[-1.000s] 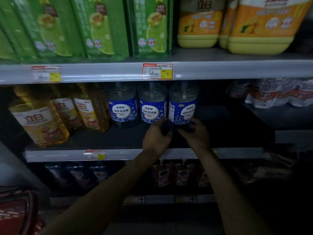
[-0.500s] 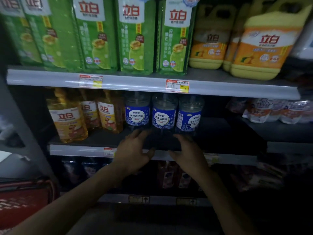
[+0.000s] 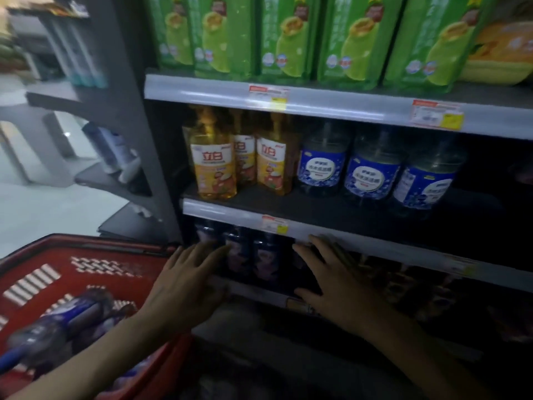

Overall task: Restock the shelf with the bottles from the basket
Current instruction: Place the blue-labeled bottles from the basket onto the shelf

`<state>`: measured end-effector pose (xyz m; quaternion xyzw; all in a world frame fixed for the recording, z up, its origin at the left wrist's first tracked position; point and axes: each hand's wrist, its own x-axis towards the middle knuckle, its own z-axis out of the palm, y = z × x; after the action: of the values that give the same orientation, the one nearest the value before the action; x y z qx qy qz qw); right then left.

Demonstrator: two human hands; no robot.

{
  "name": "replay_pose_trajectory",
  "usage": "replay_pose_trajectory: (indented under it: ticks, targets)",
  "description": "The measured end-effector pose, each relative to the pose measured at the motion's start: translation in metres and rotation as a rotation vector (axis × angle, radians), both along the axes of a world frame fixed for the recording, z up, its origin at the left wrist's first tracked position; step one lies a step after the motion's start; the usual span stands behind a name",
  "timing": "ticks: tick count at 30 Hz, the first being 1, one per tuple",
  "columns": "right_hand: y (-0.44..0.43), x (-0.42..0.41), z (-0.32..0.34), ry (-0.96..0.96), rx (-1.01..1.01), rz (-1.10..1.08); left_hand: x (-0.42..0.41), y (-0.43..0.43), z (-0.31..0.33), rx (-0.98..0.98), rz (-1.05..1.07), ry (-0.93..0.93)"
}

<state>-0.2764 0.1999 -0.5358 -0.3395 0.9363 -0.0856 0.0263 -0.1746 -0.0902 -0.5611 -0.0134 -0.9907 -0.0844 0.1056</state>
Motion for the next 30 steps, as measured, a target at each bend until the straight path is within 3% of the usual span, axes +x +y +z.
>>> replay_pose_trajectory:
  ticks: [7, 11, 16, 18, 24, 30]
  targets:
    - [-0.06, 0.013, -0.028, -0.089, 0.203, 0.198, 0.061, -0.061, -0.065, 0.167, 0.183, -0.135]
    - [-0.093, 0.019, -0.046, -0.112, 0.252, 0.29, 0.082, -0.058, -0.087, 0.263, 0.29, -0.36]
    - [-0.138, 0.027, -0.071, -0.123, 0.248, 0.414, 0.089, -0.062, -0.104, 0.822, 0.408, -0.387]
    - [-0.153, 0.03, -0.079, -0.119, 0.213, 0.46, 0.087, -0.07, -0.104, 0.953, 0.408, -0.442]
    - [-0.185, 0.035, -0.098, -0.083, 0.223, 0.568, 0.087, -0.084, -0.098, 1.157, 0.427, -0.538]
    - [-0.179, 0.038, -0.102, -0.083, 0.301, 0.497, 0.085, -0.067, -0.093, 1.346, 0.391, -0.588]
